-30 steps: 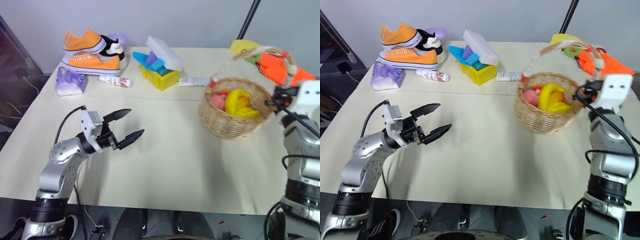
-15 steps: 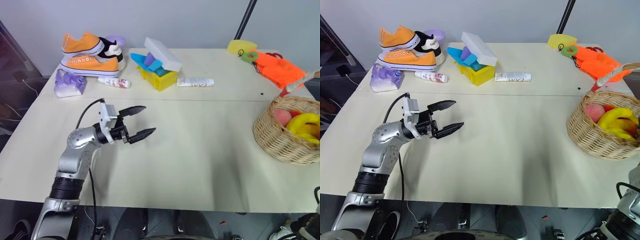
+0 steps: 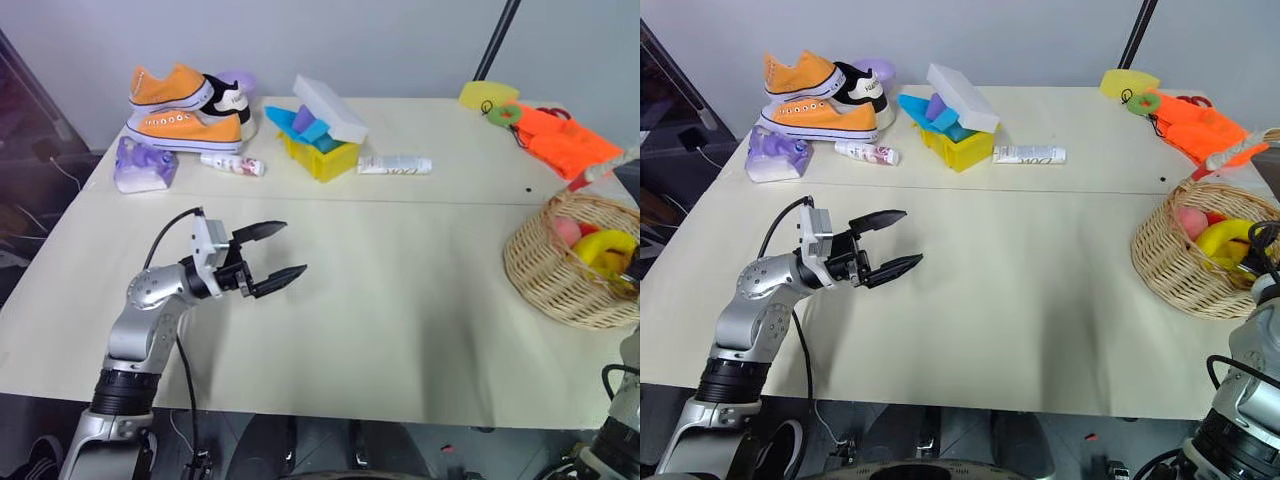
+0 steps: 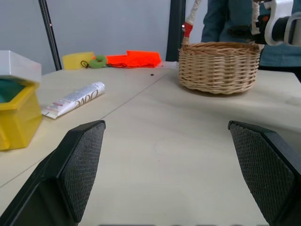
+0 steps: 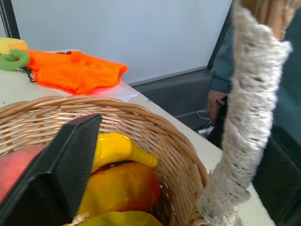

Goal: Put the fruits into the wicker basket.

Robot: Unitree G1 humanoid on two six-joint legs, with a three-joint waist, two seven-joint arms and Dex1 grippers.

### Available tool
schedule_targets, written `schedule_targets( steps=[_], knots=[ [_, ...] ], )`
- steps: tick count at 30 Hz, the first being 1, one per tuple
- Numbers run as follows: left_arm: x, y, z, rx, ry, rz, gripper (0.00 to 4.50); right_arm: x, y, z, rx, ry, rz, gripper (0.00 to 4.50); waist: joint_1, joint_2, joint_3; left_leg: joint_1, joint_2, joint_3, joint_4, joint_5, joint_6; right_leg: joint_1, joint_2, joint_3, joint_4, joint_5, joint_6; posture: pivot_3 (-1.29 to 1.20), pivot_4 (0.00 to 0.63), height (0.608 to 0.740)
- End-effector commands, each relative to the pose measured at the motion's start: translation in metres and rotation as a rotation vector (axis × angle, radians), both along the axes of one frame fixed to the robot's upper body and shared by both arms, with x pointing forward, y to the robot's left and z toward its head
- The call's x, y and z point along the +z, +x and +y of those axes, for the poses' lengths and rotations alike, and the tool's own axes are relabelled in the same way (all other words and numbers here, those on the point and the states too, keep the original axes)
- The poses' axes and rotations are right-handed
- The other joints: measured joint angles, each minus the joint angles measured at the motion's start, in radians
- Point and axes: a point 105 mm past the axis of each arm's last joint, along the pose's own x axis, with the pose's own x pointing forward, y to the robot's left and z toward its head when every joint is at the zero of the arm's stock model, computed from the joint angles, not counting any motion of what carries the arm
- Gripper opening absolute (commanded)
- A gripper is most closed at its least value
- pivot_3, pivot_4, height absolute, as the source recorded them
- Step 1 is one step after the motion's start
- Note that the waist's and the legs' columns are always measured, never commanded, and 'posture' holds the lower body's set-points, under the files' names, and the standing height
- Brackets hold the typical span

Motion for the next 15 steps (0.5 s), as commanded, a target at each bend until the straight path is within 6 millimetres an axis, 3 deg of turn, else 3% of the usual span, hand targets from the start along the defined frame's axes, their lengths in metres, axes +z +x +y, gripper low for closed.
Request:
schedule_targets(
  steps=[1, 5, 9, 13, 15],
  knots=[
    [0.010, -0.003, 0.001, 0.000, -0.020, -0.039, 4.50, 0.022, -0.020, 0.013, -0.018, -0.074, -0.120, 4.38, -0.001, 0.000, 0.000, 0.000, 0.000, 0.000, 0.000, 0.000, 0.000, 0.000, 0.000, 0.000, 0.000, 0.000, 0.000, 0.00, 0.150, 0.740],
    [0.010, -0.002, 0.001, 0.000, -0.019, -0.036, 4.50, 0.014, -0.036, 0.037, 0.014, -0.087, -0.134, 4.38, -0.002, 0.000, 0.000, 0.000, 0.000, 0.000, -0.001, 0.000, 0.000, 0.000, 0.000, 0.000, 0.000, 0.000, 0.000, 0.00, 0.150, 0.740],
    [0.010, -0.003, 0.002, 0.001, -0.018, -0.037, 4.50, 0.010, -0.042, 0.079, 0.160, -0.141, -0.117, 4.38, -0.004, 0.000, 0.000, 0.000, 0.000, 0.000, 0.000, 0.000, 0.000, 0.000, 0.000, 0.000, 0.000, 0.000, 0.001, 0.00, 0.150, 0.740],
    [0.010, -0.003, 0.004, 0.018, -0.020, -0.036, 4.50, 0.011, -0.030, 0.120, 0.394, -0.213, -0.132, 4.38, -0.009, 0.000, -0.001, 0.000, 0.001, 0.000, 0.000, 0.000, 0.000, 0.000, 0.000, 0.001, 0.000, 0.000, 0.000, 0.00, 0.150, 0.740],
    [0.009, -0.002, 0.009, 0.057, -0.015, -0.043, 4.50, 0.009, -0.010, 0.147, 0.575, -0.167, -0.171, 4.38, -0.009, 0.000, -0.001, 0.001, 0.001, 0.000, 0.001, 0.000, 0.000, 0.000, 0.000, 0.001, 0.000, 0.000, 0.000, 0.00, 0.150, 0.740]
  ],
)
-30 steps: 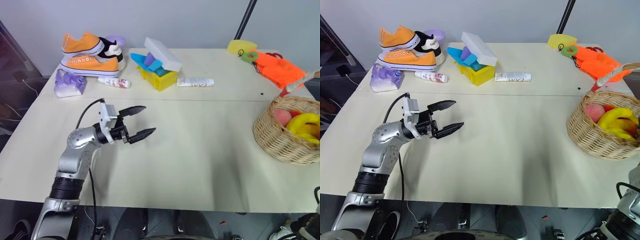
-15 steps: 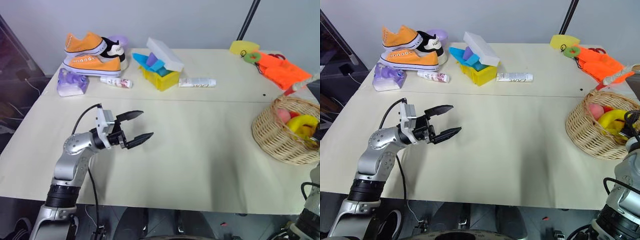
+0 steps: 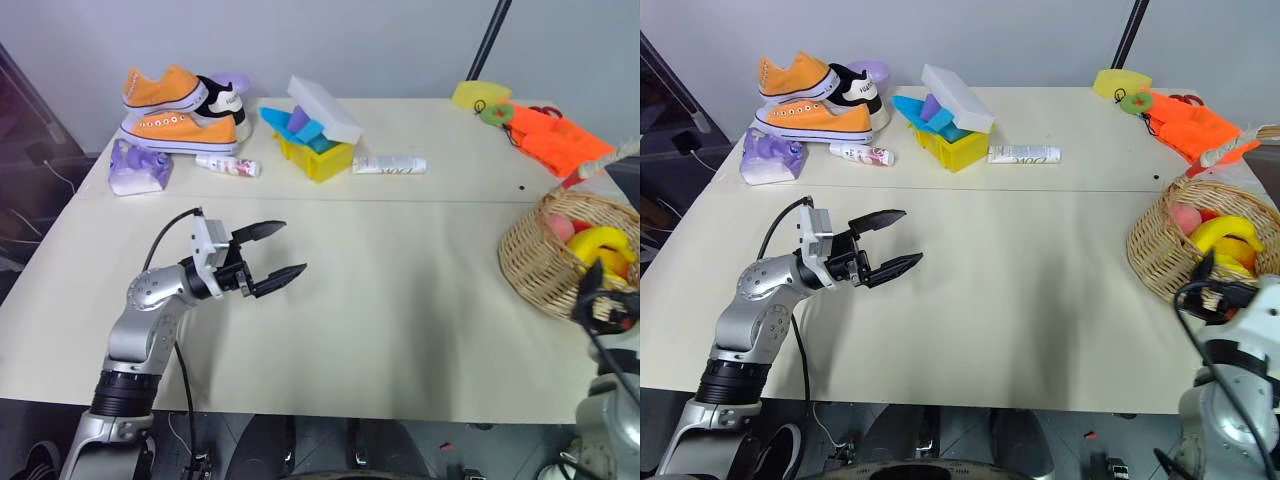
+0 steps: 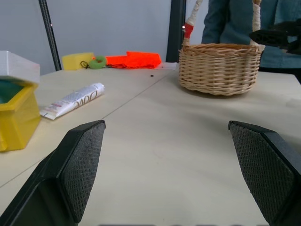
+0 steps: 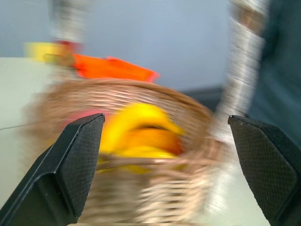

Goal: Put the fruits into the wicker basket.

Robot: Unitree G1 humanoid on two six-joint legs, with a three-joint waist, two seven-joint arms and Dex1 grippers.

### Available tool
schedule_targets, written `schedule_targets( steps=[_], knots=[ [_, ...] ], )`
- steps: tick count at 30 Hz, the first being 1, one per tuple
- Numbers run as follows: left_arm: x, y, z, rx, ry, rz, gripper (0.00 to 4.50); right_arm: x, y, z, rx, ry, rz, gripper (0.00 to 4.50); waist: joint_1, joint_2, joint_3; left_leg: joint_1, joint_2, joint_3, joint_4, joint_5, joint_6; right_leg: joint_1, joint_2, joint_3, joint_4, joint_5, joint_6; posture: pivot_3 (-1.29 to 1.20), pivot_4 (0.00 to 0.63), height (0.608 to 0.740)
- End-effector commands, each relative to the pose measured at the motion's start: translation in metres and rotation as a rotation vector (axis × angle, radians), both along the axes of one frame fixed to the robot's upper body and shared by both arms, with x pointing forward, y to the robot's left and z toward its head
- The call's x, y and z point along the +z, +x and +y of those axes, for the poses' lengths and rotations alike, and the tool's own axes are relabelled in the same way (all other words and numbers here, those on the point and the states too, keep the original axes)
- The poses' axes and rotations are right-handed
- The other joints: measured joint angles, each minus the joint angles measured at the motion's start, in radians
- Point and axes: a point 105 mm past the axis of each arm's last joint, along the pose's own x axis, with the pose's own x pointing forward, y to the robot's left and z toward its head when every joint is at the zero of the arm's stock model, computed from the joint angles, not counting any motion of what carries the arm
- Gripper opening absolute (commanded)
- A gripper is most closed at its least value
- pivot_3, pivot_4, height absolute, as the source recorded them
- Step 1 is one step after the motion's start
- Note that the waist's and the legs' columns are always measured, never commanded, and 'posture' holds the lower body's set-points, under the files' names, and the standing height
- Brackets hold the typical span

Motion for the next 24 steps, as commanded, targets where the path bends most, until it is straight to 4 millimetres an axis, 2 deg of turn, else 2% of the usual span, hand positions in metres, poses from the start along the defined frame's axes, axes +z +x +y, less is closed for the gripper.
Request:
schedule_targets(
  steps=[1, 2, 3, 4, 7, 8, 9, 14, 16, 21, 24],
  knots=[
    [0.009, -0.001, 0.011, 0.075, -0.011, -0.046, 4.50, 0.012, 0.029, 0.054, 0.345, -0.021, -0.058, 4.38, -0.001, 0.000, 0.000, 0.000, 0.000, 0.000, 0.000, 0.000, 0.000, 0.000, 0.000, 0.000, 0.000, 0.000, -0.001, 0.00, 0.150, 0.740],
    [0.009, 0.002, 0.015, 0.115, -0.014, -0.043, 4.50, 0.013, 0.038, 0.075, 0.479, -0.072, -0.040, 4.38, -0.003, 0.000, 0.000, 0.000, 0.000, 0.000, 0.000, 0.000, 0.000, 0.000, 0.000, 0.000, 0.000, 0.000, -0.001, 0.00, 0.150, 0.740],
    [0.008, 0.006, 0.023, 0.176, 0.000, -0.046, 4.50, 0.004, 0.048, 0.102, 0.678, -0.059, 0.017, 4.38, -0.002, 0.000, 0.000, 0.000, 0.000, 0.000, 0.000, 0.000, 0.000, 0.000, 0.000, 0.000, 0.000, 0.000, -0.001, 0.00, 0.150, 0.740],
    [0.008, 0.009, 0.027, 0.217, 0.011, -0.049, 4.50, -0.002, 0.051, 0.120, 0.811, -0.050, 0.060, 4.38, 0.000, -0.002, 0.000, 0.000, 0.000, 0.000, 0.001, 0.000, 0.000, 0.000, 0.000, 0.000, 0.000, -0.001, -0.001, 0.00, 0.150, 0.740],
    [0.004, 0.015, 0.048, 0.372, 0.020, -0.025, 4.50, -0.009, 0.061, 0.150, 1.117, -0.071, 0.138, 4.38, 0.007, -0.003, 0.000, 0.001, 0.001, 0.000, 0.000, 0.000, 0.000, 0.000, 0.000, 0.000, 0.000, 0.000, 0.000, 0.00, 0.150, 0.740],
    [0.004, 0.015, 0.055, 0.416, 0.021, -0.031, 4.50, -0.009, 0.065, 0.156, 1.192, -0.126, 0.154, 4.38, 0.006, -0.003, 0.001, 0.000, 0.001, 0.000, 0.000, 0.000, 0.000, 0.000, 0.000, 0.000, 0.000, 0.000, 0.000, 0.00, 0.150, 0.740],
    [0.004, 0.014, 0.058, 0.441, 0.023, -0.038, 4.50, -0.009, 0.067, 0.159, 1.235, -0.163, 0.164, 4.38, 0.006, -0.003, 0.001, 0.000, 0.000, 0.000, 0.000, 0.000, 0.000, 0.000, 0.000, -0.001, -0.001, 0.000, 0.000, 0.00, 0.150, 0.740],
    [0.009, 0.012, 0.101, 0.712, 0.008, -0.071, 4.50, -0.014, 0.080, 0.187, 1.516, -0.214, 0.256, 4.38, 0.006, -0.006, 0.001, -0.001, 0.000, 0.000, -0.001, 0.000, 0.001, 0.000, -0.001, -0.001, -0.002, 0.000, 0.000, 0.00, 0.150, 0.740],
    [0.009, 0.010, 0.111, 0.771, -0.007, -0.072, 4.50, -0.019, 0.084, 0.192, 1.553, -0.275, 0.276, 4.38, 0.008, -0.006, 0.001, -0.001, 0.000, 0.000, -0.001, 0.000, 0.001, 0.000, -0.001, -0.001, -0.002, 0.000, 0.000, 0.00, 0.150, 0.740],
    [0.002, -0.004, 0.134, 0.918, 0.000, -0.074, 4.50, -0.025, 0.093, 0.201, 1.610, -0.254, 0.275, 4.38, 0.005, -0.007, 0.000, -0.001, 0.000, 0.000, -0.001, -0.001, 0.000, 0.000, -0.002, -0.001, -0.003, 0.000, 0.000, 0.00, 0.150, 0.740],
    [0.002, -0.010, 0.139, 0.957, 0.007, -0.086, 4.50, -0.027, 0.098, 0.200, 1.603, -0.251, 0.270, 4.38, 0.005, -0.008, 0.000, -0.001, 0.000, 0.000, -0.001, -0.001, 0.000, 0.000, -0.002, -0.001, -0.003, 0.000, -0.001, 0.00, 0.150, 0.740]
  ],
)
